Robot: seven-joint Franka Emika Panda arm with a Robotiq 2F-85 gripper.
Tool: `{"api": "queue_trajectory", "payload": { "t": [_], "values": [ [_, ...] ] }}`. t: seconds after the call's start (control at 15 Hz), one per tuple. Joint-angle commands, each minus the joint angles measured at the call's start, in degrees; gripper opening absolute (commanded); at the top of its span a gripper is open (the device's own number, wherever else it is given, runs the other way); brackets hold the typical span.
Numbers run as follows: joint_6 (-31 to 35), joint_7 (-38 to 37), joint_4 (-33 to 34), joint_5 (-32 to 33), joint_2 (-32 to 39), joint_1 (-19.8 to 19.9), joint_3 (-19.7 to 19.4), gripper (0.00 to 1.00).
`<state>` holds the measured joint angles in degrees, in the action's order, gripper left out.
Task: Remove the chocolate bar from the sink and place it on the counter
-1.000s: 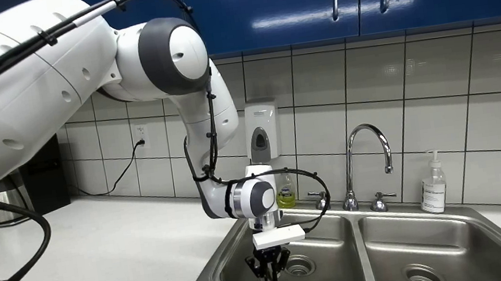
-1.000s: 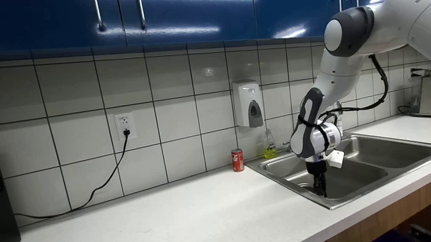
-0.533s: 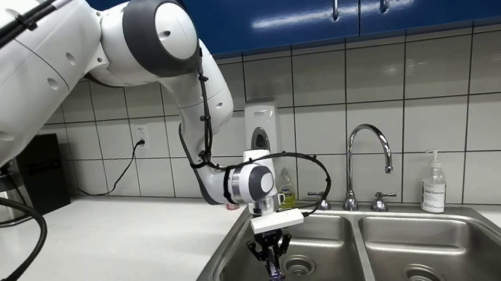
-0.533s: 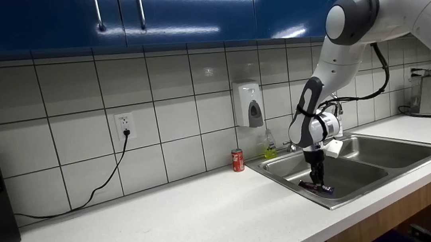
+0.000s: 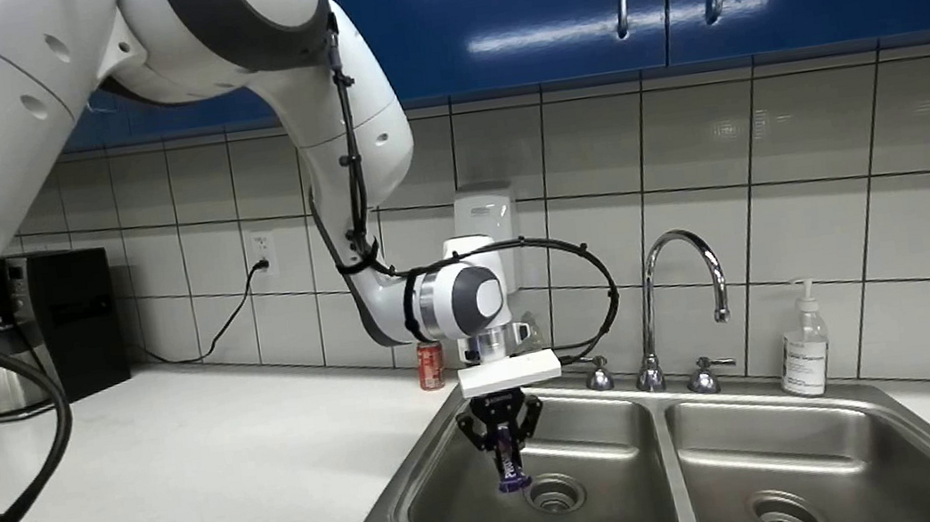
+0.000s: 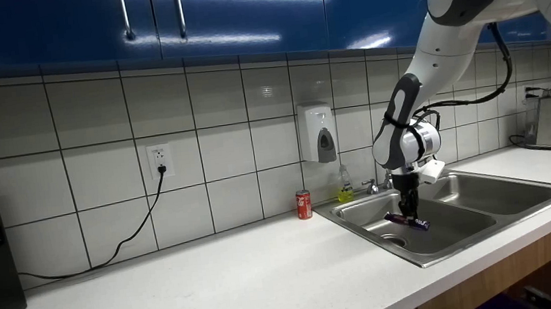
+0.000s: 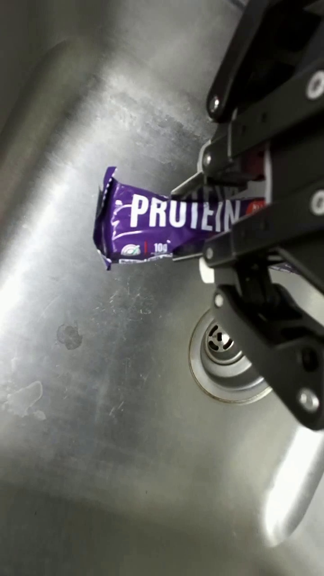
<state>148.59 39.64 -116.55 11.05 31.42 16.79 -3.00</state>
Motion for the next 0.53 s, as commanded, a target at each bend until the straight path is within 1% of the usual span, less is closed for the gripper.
{"api": "queue_trajectory", "payload": {
  "t": [0.0,0.27,0.47],
  "values": [
    [0.3,-2.3,-6.9,1.2,-8.3,-1.6,-1.2,0.06],
    [0.7,-2.7,-11.9,2.1,-14.2,-3.3,-1.5,0.06],
    [0.7,-2.9,-15.0,3.1,-17.2,-5.4,-1.1,0.06]
  ]
}}
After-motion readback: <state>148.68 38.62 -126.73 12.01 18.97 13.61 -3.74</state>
